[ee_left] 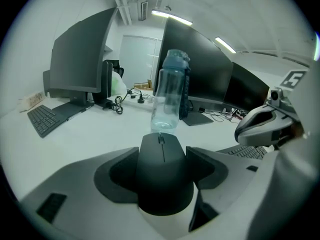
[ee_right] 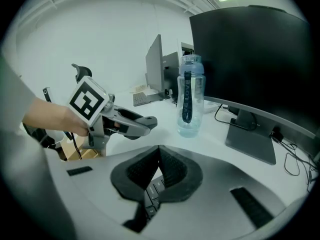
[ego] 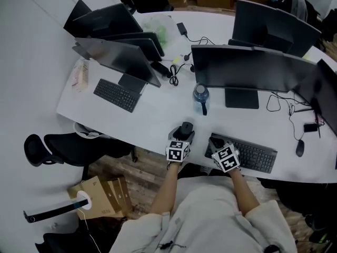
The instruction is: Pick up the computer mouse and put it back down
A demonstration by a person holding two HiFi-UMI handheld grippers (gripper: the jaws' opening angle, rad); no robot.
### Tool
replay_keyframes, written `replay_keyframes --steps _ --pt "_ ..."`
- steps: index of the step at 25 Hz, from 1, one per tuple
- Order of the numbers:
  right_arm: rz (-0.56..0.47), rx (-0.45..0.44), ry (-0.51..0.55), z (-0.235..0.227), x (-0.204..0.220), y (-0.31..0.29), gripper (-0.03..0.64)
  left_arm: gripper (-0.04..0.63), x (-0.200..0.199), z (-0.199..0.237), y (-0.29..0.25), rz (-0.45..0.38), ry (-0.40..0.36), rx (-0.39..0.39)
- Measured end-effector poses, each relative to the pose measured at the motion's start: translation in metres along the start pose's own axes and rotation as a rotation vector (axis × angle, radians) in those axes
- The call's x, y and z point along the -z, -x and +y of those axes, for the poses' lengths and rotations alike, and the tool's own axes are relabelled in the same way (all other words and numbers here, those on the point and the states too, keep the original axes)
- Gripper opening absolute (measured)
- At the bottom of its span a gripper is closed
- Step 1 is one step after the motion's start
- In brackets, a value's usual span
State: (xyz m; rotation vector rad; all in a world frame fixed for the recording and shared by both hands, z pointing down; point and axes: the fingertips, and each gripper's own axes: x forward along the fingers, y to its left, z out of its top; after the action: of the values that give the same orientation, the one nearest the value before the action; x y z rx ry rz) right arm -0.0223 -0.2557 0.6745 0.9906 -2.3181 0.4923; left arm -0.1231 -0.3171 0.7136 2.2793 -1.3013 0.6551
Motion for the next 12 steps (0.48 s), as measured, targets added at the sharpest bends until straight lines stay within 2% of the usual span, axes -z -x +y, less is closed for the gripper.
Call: replay_keyframes --steps 6,12 --pt "0.029 -0.007 -0.029 -0.001 0.011 0.001 0.003 0.293 0.026 -0.014 -0.021 0.125 0.044 -0.014" --pt "0.023 0.008 -0.065 -0.003 0.013 0.005 0.003 0.292 0.044 -0.007 -0.024 0.179 0.075 -0.068"
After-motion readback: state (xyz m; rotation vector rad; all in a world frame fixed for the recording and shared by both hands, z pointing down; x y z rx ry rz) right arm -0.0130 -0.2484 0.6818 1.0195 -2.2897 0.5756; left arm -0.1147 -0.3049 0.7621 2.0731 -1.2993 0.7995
